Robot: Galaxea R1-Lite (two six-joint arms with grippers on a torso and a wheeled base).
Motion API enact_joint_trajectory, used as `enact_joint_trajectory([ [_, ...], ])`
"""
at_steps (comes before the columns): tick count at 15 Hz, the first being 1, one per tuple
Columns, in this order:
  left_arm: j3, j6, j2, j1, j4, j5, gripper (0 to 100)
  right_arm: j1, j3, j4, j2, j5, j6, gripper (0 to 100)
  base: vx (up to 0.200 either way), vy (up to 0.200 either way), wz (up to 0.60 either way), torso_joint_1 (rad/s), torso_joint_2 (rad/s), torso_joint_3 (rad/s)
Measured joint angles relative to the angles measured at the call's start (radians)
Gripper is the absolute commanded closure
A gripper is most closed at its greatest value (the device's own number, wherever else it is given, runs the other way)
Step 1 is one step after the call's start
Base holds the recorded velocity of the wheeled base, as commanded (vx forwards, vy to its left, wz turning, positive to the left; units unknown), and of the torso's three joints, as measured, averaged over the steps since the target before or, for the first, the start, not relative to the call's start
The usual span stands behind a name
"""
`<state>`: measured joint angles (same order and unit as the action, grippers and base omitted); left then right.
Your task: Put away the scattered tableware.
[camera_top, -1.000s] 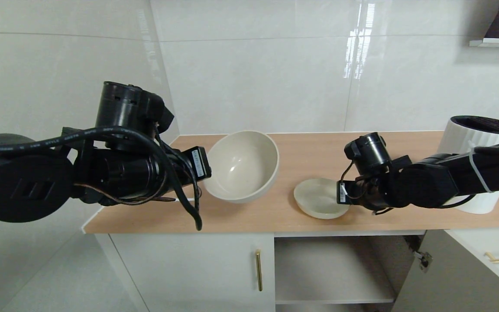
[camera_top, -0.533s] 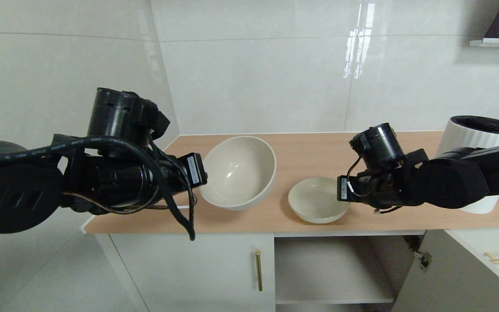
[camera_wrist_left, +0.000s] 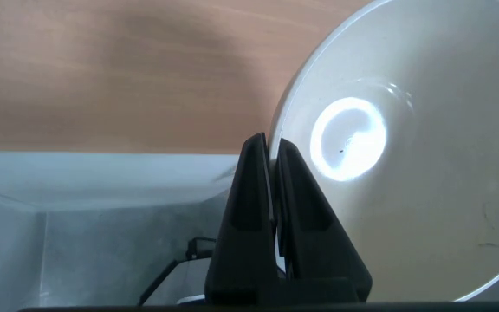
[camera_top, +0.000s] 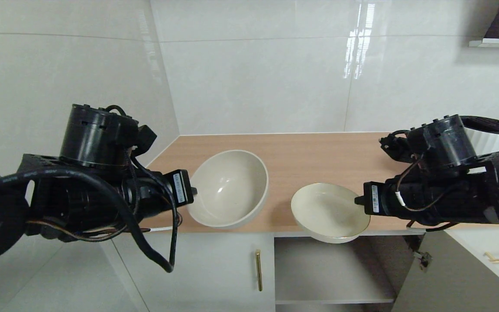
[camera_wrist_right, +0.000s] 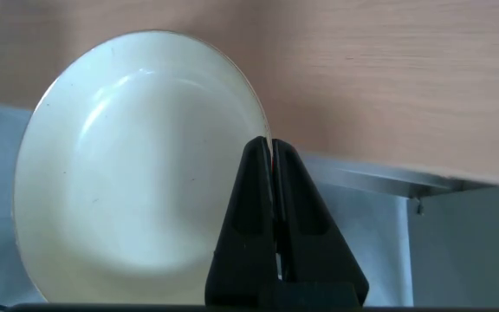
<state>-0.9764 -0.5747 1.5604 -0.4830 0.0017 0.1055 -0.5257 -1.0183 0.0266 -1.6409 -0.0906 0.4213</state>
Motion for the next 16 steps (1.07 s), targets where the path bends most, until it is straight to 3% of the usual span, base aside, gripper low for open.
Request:
enact_joint_trajectory([
  [16, 0.012, 0.0, -0.037, -0.009, 0.001, 0.0, 100, 0.0, 0.047, -0.003, 0.068, 0.0, -0.016, 100, 0.0, 0.0, 0.0, -0.003, 0.0, 0.004],
])
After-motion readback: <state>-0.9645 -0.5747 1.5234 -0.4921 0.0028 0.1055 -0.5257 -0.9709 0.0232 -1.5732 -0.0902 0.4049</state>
